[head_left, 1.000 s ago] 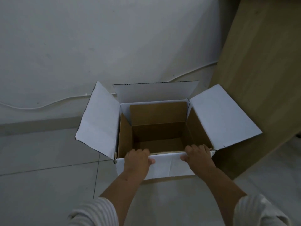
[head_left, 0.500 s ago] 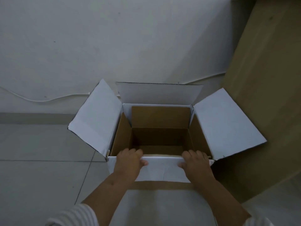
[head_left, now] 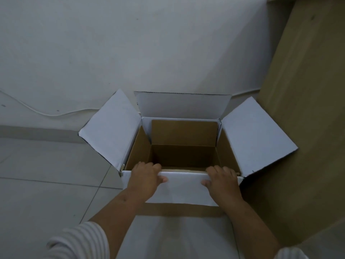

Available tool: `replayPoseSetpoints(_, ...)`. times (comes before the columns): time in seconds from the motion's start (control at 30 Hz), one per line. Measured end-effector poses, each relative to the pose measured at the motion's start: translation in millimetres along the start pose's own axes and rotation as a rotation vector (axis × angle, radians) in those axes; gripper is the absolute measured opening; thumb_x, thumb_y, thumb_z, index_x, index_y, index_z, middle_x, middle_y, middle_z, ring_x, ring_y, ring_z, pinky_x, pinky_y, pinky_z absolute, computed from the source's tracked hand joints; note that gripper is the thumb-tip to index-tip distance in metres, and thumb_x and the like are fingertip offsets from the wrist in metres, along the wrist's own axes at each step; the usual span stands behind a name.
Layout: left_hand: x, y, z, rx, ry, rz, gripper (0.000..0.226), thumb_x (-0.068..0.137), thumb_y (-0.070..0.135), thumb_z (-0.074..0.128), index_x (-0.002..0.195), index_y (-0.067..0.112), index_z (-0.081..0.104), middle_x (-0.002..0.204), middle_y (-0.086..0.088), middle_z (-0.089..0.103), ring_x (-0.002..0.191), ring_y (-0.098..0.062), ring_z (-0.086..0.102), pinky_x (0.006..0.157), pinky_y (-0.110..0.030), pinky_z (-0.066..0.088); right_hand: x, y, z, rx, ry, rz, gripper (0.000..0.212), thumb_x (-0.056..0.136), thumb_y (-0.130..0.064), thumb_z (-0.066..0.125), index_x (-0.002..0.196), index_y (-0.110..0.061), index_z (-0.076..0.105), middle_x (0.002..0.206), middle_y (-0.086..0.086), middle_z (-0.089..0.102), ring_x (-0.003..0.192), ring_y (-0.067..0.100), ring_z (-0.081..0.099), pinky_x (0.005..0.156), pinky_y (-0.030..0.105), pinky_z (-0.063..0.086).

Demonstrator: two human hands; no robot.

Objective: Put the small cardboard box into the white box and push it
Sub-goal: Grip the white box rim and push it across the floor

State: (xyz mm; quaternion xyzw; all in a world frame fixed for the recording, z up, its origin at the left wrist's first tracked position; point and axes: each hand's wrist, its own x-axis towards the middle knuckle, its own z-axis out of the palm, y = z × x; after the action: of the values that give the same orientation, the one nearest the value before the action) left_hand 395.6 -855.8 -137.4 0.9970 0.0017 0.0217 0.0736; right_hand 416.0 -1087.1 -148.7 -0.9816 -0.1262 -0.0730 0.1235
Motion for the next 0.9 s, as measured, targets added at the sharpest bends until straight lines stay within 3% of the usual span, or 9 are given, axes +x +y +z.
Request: replayPoseSetpoints(0.9,61.2,5.3,4.3,0.007,0.009,-0.003,0.036,0.089,0.048,0.054,0.114,0.022,0.056,0.110,-0.003,0.062,0.103,-0.019,0.053,0.090,-0.034,0.043,61.7,21.0,6.7,-0.056,-0.005,-0.033,0.023,0.091,-0.039,0.052,0.107,-0.023,0.051,0.110,-0.001,0.057,0.103,0.021,0.049,0.095,0.037,0.033)
